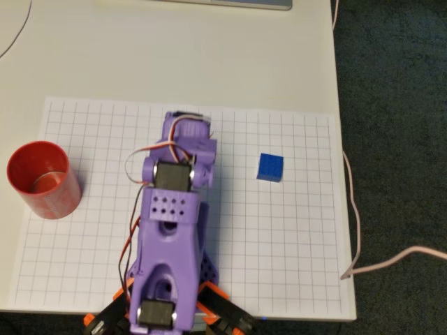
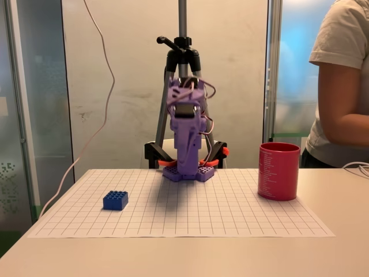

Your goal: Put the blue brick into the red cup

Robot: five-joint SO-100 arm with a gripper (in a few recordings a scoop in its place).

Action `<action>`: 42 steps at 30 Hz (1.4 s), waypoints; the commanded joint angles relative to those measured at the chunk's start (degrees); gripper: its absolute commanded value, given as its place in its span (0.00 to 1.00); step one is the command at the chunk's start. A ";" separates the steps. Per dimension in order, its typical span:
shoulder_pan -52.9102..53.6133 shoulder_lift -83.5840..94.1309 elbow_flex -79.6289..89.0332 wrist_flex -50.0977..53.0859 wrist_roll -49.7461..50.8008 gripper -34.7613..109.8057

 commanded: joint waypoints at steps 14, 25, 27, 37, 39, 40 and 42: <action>4.31 -57.04 -62.58 17.49 -7.82 0.24; 10.99 -76.73 -65.21 14.41 -13.45 0.24; 13.71 -79.72 -64.69 11.78 -13.45 0.24; 29.71 -81.65 -58.62 8.70 -18.90 0.24; 32.17 -79.98 -55.99 9.32 -20.30 0.24; 33.13 -78.93 -54.40 9.76 -21.18 0.24; 35.16 -76.73 -50.71 10.11 -22.76 0.24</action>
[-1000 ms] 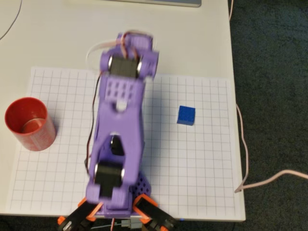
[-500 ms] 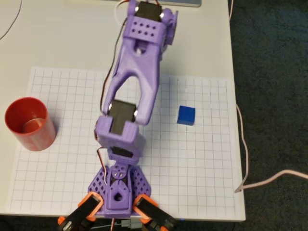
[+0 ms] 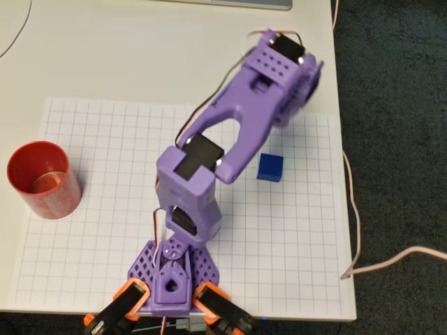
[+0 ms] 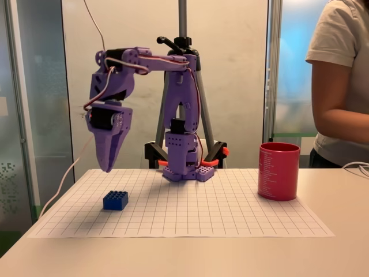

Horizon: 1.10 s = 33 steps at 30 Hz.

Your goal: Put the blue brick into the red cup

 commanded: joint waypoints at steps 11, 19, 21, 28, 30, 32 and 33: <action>-3.08 17.75 19.16 0.26 -4.48 0.24; -1.32 16.61 24.52 -6.33 -7.91 0.24; 0.26 16.00 23.55 -6.24 -8.70 0.24; 1.05 15.47 22.15 -6.15 -9.76 0.24; 0.79 15.21 22.15 -6.68 -9.67 0.24; 0.88 14.94 22.32 -7.82 -9.32 0.24; 0.88 14.85 22.41 -8.09 -9.58 0.24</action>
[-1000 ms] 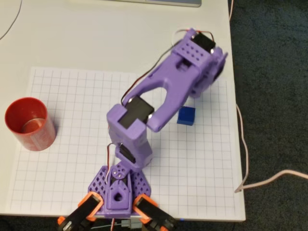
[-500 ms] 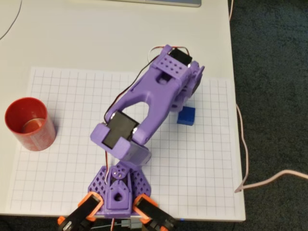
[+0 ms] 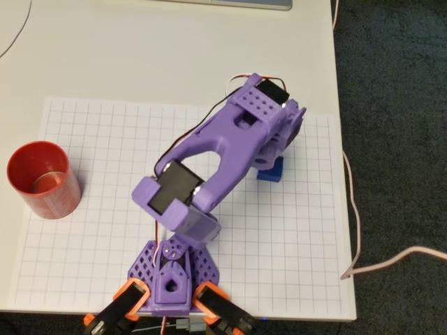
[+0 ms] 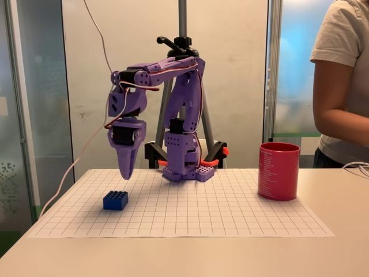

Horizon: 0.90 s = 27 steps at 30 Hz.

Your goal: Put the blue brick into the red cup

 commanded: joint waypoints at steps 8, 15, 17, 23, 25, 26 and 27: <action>4.83 1.05 -1.76 -1.93 -2.29 0.73; 4.48 0.09 -0.35 -2.29 -5.27 0.73; 3.87 0.00 2.11 -2.72 -6.24 0.73; 4.57 0.09 8.17 -4.39 -10.46 0.73; 5.10 0.18 9.14 -4.75 -11.25 0.73; 5.36 -0.09 9.76 -5.80 -11.25 0.73; 5.63 -0.53 10.46 -7.38 -11.16 0.73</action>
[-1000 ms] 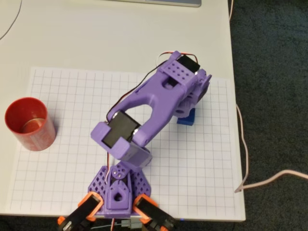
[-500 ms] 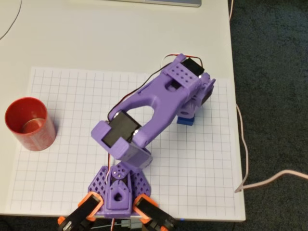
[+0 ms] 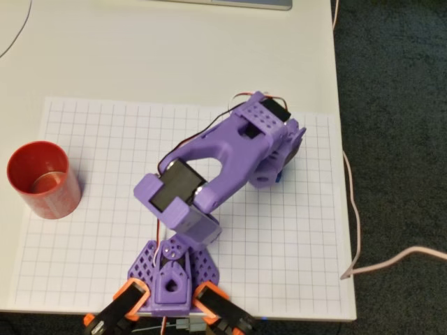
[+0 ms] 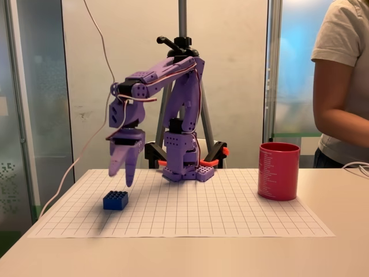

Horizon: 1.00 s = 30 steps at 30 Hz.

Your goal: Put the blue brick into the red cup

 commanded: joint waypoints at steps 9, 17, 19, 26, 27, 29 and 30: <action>2.37 -2.64 2.55 -12.13 -1.05 0.67; 2.20 -4.04 2.29 -13.71 -6.50 0.24; 2.81 -3.87 2.46 -13.80 -6.77 0.24; 2.81 -2.72 2.29 -15.47 -4.04 0.24; 2.64 -2.55 2.29 -15.73 -3.25 0.24; 2.37 -2.02 1.76 -16.35 -2.37 0.24; 2.29 -1.49 0.88 -16.61 -1.49 0.24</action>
